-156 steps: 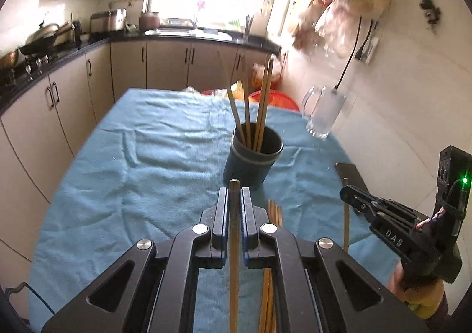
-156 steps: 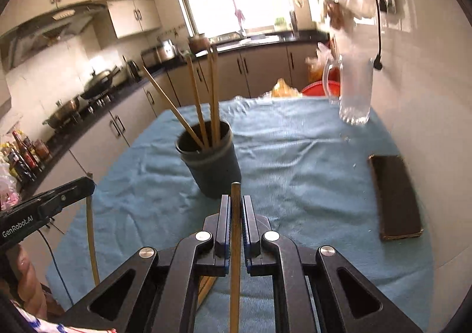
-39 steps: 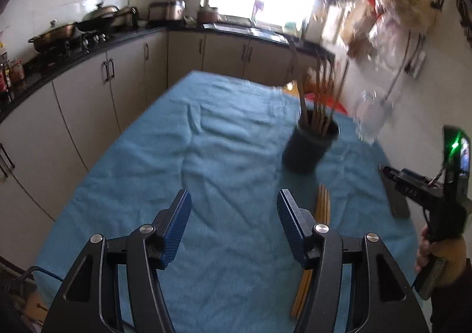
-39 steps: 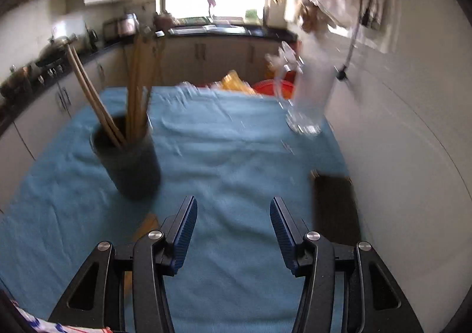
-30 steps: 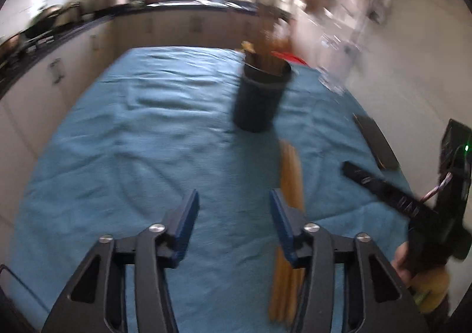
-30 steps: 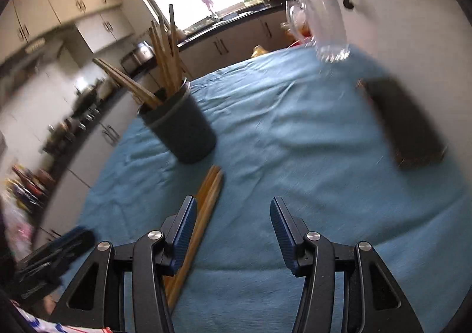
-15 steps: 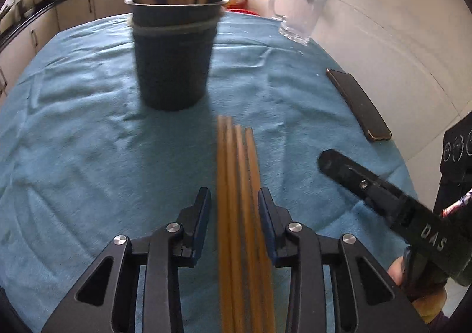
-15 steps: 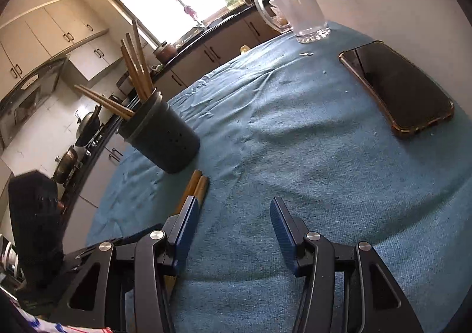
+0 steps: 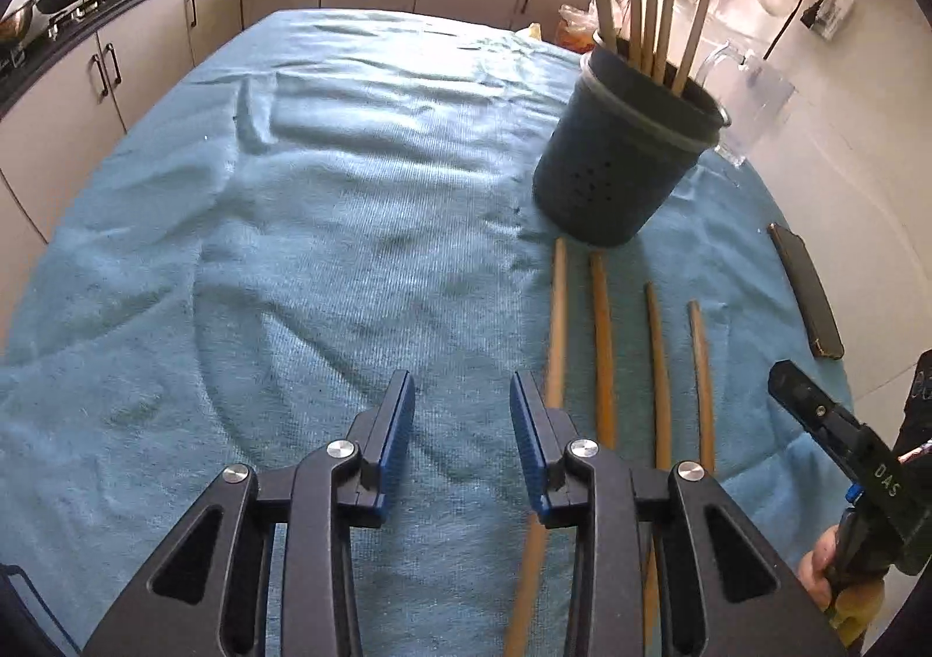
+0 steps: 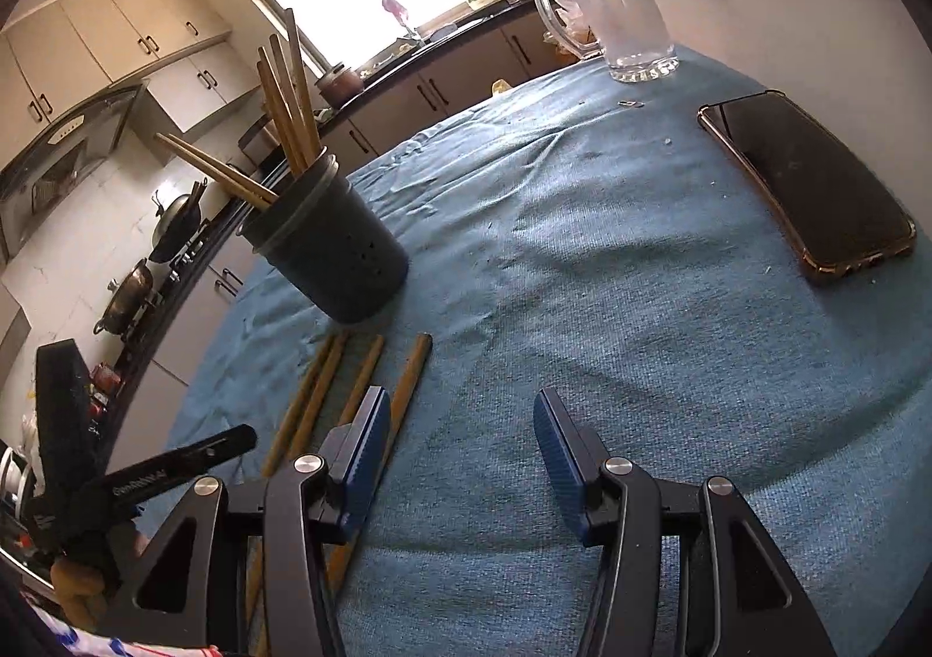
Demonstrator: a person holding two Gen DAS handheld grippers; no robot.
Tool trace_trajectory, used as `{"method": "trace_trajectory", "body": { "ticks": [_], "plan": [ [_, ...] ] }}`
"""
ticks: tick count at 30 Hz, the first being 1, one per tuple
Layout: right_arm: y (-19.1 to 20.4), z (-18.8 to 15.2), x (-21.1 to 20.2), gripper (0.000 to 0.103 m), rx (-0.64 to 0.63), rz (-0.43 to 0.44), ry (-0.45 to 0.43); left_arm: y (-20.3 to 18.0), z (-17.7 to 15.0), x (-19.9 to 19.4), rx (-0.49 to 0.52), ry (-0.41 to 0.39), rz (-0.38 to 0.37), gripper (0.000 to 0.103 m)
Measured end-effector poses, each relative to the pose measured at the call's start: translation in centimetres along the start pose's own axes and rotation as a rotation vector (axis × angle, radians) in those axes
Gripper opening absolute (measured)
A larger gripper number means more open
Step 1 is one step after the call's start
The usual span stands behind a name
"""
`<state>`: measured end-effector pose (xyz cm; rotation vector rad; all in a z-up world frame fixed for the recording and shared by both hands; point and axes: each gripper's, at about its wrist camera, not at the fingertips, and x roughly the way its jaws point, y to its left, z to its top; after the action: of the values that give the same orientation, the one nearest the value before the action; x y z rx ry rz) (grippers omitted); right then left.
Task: Organize utensils
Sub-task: 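Move both open grippers down toward the loose chopsticks on the towel, then close the left gripper on a chopstick while the right gripper grasps one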
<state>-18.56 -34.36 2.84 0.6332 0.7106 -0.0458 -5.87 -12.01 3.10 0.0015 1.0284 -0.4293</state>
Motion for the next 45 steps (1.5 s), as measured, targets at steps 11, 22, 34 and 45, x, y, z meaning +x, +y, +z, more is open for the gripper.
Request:
{"method": "trace_trajectory", "body": {
  "ticks": [11,22,34,45],
  "plan": [
    [0.9,0.1,0.5,0.056,-0.046,-0.073,0.026,-3.5,2.2,1.8,0.171,0.017,0.005,0.032],
    [5.6,0.3,3.2,0.048,-0.199,-0.113,0.157,-3.9,3.5,4.0,0.223,0.039,-0.025,0.030],
    [7.1,2.0,6.7,0.022,-0.334,-0.266,0.248,-5.0,6.2,5.9,0.251,0.065,0.000,0.022],
    [8.1,3.7,9.1,0.010,-0.315,-0.280,0.266,-3.6,6.4,5.5,0.157,0.057,-0.027,0.005]
  ]
}}
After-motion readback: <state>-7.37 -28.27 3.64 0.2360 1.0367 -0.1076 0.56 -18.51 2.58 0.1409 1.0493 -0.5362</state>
